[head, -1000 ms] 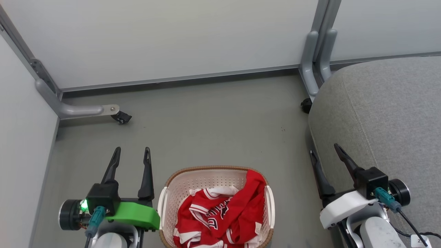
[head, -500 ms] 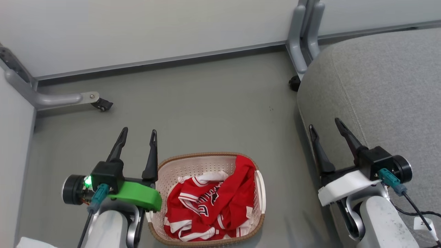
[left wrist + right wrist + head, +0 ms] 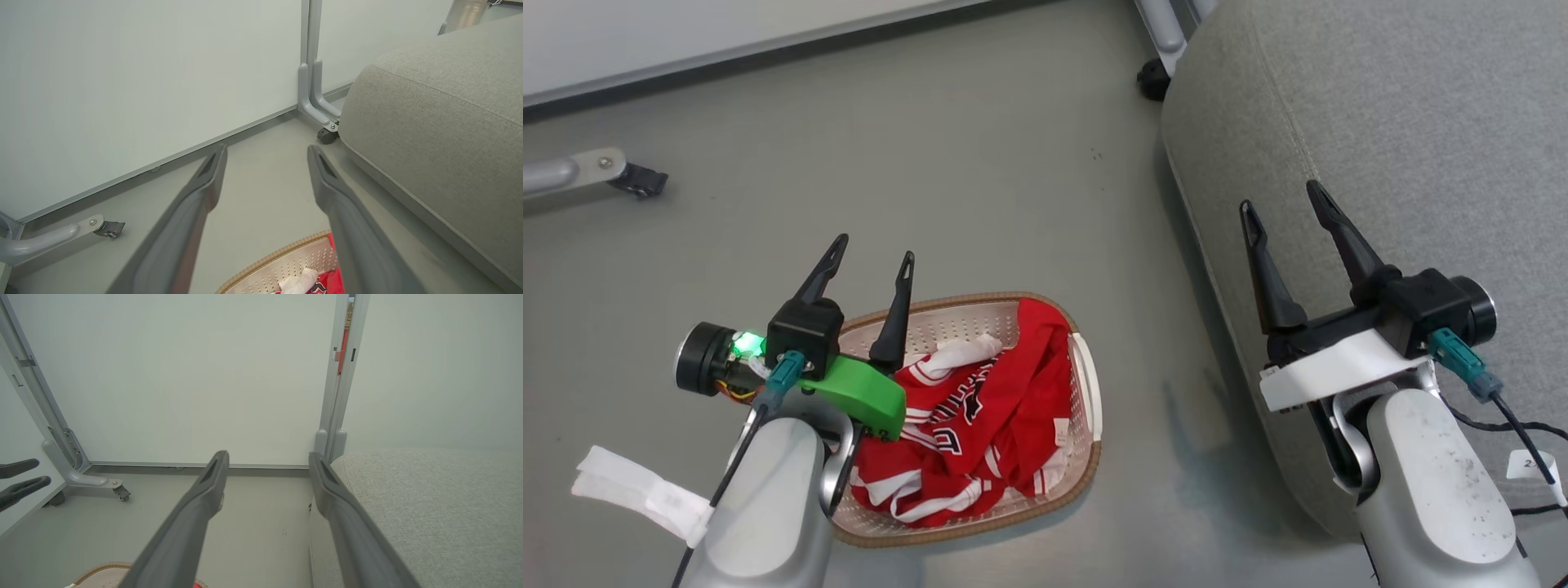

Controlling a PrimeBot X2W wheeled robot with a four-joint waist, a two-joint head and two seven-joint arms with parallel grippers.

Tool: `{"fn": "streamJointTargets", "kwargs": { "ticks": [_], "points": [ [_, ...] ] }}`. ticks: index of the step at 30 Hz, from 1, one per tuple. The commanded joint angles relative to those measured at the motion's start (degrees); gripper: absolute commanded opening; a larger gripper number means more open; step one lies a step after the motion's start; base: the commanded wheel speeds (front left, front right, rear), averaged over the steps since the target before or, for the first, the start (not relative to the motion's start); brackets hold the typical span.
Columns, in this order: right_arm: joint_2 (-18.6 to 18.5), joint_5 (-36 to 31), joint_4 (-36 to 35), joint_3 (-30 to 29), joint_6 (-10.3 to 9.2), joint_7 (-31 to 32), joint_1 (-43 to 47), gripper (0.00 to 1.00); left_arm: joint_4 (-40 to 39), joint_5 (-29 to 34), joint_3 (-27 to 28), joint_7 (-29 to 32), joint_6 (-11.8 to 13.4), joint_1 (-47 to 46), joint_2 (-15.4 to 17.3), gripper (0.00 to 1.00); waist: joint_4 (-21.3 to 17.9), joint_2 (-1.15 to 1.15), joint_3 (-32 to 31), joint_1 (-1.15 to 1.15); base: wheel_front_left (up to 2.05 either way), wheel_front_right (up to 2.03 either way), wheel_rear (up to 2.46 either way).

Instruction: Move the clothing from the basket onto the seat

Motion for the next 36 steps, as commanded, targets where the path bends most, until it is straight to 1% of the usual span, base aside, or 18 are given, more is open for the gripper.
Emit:
{"fn": "streamJointTargets", "kwargs": {
  "ticks": [1,6,11,16,29,36],
  "points": [
    [-0.13,0.43,-0.46,0.37,-0.02,-0.26,-1.39,1.0,1.06,0.12,-0.38,-0.05,-0.17,-1.57,0.8,1.0,-5.21,0.0,5.51,0.0,0.0,0.0,0.0],
    [-0.13,1.11,-1.65,0.89,-0.02,-0.26,-3.79,1.0,5.34,0.27,-3.33,-0.06,-0.37,-4.68,1.81,1.0,-7.37,0.0,9.1,0.0,0.0,0.0,0.0],
    [-0.13,1.47,-2.93,0.94,-0.02,-0.26,-5.19,1.0,9.23,-0.36,-6.69,-0.05,-0.46,-7.9,2.33,1.0,-8.41,0.0,12.8,0.0,0.0,0.0,0.0],
    [-0.12,2.0,-3.9,1.83,-0.02,-0.26,-6.81,1.0,13.4,-1.44,-10.37,-0.06,-0.48,-11.18,3.66,1.0,-9.36,0.0,16.78,0.0,0.0,0.0,0.0],
    [-0.13,1.29,-6.24,4.91,-0.02,-0.26,-10.65,1.0,24.5,-3.28,-17.65,-0.06,-0.48,-18.19,5.8,1.0,-10.96,0.0,25.56,0.0,0.0,0.0,0.0],
    [-0.13,1.1,-7.25,5.31,-0.02,-0.26,-11.87,1.0,29.44,-4.42,-19.81,-0.05,-0.48,-21.72,6.34,1.0,-11.29,0.0,29.82,0.0,0.0,0.0,0.0]
  ]
}}
